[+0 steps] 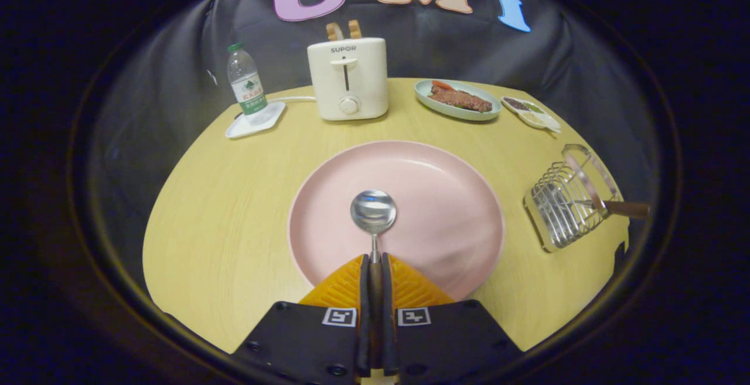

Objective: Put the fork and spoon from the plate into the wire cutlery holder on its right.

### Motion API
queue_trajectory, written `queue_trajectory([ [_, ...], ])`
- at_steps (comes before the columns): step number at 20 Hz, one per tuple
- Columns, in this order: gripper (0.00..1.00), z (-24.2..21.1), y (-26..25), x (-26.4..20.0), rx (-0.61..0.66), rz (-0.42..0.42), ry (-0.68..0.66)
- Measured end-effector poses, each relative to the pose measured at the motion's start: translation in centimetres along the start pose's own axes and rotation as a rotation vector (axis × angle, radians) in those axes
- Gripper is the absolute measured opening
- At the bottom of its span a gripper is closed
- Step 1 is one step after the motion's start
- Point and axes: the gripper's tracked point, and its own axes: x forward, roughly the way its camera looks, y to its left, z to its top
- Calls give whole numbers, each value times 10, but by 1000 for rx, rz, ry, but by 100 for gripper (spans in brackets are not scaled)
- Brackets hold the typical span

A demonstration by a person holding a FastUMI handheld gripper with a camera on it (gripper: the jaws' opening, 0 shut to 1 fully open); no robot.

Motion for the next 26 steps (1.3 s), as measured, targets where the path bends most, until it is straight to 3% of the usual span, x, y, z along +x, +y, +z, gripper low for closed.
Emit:
queue_trajectory([
  [9, 11, 19, -10, -36, -8, 10, 5],
  [13, 3, 12, -11, -37, -57, 15, 29],
  [17, 3, 11, -11, -39, -104, 17, 9],
  [22, 3, 36, -13, -52, -94, 13, -46],
  [26, 3, 27, -6, -52, -82, 30, -10],
])
